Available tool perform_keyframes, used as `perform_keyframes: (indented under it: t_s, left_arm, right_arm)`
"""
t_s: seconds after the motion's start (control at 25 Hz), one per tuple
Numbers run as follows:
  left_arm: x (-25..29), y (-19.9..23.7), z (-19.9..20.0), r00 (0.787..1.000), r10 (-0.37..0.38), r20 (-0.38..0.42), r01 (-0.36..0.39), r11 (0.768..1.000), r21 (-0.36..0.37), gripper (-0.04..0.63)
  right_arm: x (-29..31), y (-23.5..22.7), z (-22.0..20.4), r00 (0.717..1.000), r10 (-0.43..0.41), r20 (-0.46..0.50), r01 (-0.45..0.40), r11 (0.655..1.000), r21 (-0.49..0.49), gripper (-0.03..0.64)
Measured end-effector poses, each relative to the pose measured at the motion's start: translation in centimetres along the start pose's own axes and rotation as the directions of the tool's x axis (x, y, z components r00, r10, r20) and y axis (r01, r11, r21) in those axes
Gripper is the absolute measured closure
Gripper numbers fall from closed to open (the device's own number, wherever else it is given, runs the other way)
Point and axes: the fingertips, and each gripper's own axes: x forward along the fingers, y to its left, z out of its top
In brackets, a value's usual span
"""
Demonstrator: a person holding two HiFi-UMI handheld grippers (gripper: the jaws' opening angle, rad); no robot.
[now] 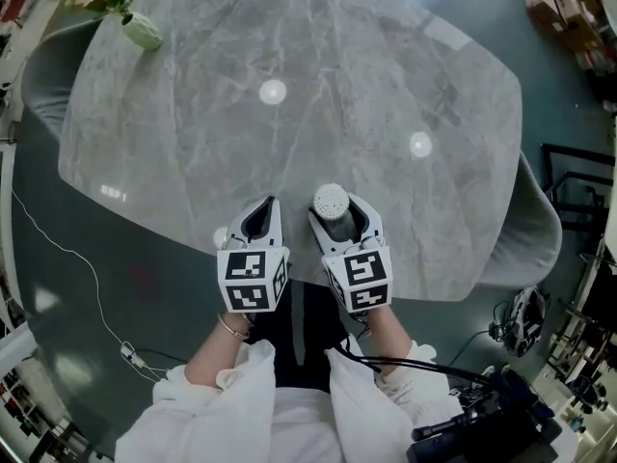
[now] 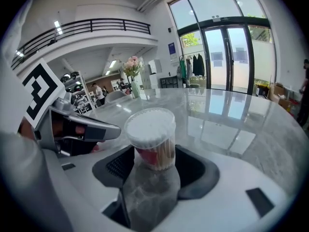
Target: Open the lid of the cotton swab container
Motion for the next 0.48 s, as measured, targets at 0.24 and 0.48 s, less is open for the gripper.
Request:
perform_keyframes:
  t_s: [0.24, 0.48]
  left_arm:
    - [0.27, 0.17, 0.05, 1.0, 0.01, 0.002, -0.01, 1.0, -0.011, 0.598]
    - [0.3, -0.46, -0.02, 1.0, -0.001, -0.001, 0.001, 1.0, -0.004, 0.598]
  right_arm:
    - [0.1, -0.08, 0.34, 1.0, 0.011, 0.003, -0.011, 1.0, -0.005, 0.317]
    - [0.66, -0.15, 0.52, 1.0, 0.02, -0.015, -0.021, 0.999, -0.028, 0.317]
